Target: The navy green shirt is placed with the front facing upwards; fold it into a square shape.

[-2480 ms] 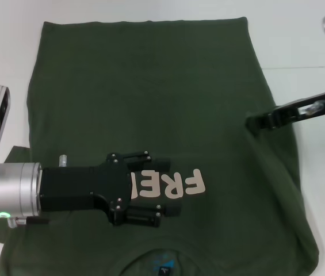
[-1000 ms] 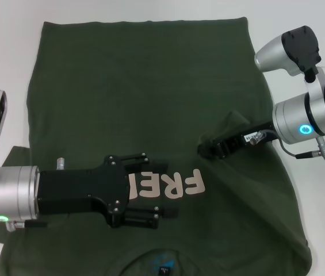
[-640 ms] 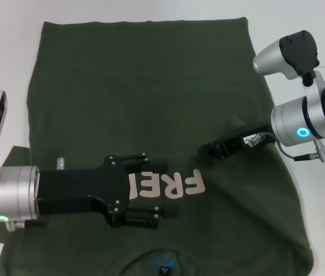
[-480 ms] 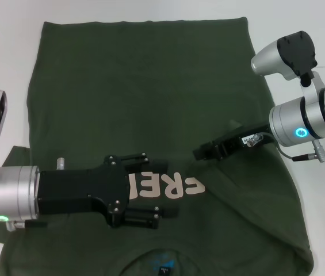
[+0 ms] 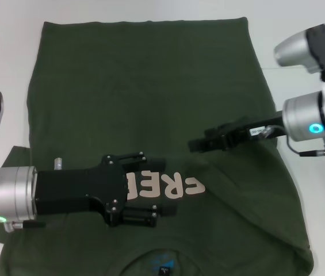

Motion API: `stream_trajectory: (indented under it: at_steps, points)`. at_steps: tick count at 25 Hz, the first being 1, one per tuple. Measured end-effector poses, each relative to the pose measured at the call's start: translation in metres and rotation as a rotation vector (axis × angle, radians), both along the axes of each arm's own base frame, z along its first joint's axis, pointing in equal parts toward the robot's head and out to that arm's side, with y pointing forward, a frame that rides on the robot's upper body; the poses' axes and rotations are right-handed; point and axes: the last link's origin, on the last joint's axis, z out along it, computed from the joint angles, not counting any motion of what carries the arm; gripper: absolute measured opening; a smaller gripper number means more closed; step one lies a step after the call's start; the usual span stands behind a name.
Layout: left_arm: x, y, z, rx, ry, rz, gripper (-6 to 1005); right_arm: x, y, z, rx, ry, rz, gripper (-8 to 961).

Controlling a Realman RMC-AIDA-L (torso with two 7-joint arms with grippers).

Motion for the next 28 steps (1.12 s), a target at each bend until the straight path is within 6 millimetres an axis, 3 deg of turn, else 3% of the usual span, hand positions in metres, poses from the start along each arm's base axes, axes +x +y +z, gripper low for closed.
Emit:
stream_trajectory:
  at_steps: [5, 10, 13, 16, 20, 28]
  points:
    - [0.000, -0.001, 0.002, 0.006, -0.018, 0.007, 875, 0.014, -0.011, 0.022, 0.049, 0.091, 0.075, 649]
    - [0.000, 0.000, 0.002, 0.008, -0.027, 0.020, 874, 0.040, -0.032, 0.041, 0.134, 0.170, 0.189, 730]
    - [0.000, 0.001, 0.003, 0.018, -0.042, 0.032, 874, 0.057, -0.054, 0.047, 0.176, 0.186, 0.297, 914]
    - [-0.002, 0.003, 0.007, 0.037, -0.065, 0.067, 874, 0.072, -0.075, 0.046, 0.222, 0.180, 0.386, 919]
    - [-0.007, 0.009, 0.011, 0.036, -0.076, 0.156, 875, 0.087, -0.092, 0.045, 0.242, 0.191, 0.381, 925]
    - [-0.021, 0.018, 0.012, 0.009, -0.039, 0.352, 874, 0.086, -0.126, 0.038, 0.097, 0.204, 0.593, 931]
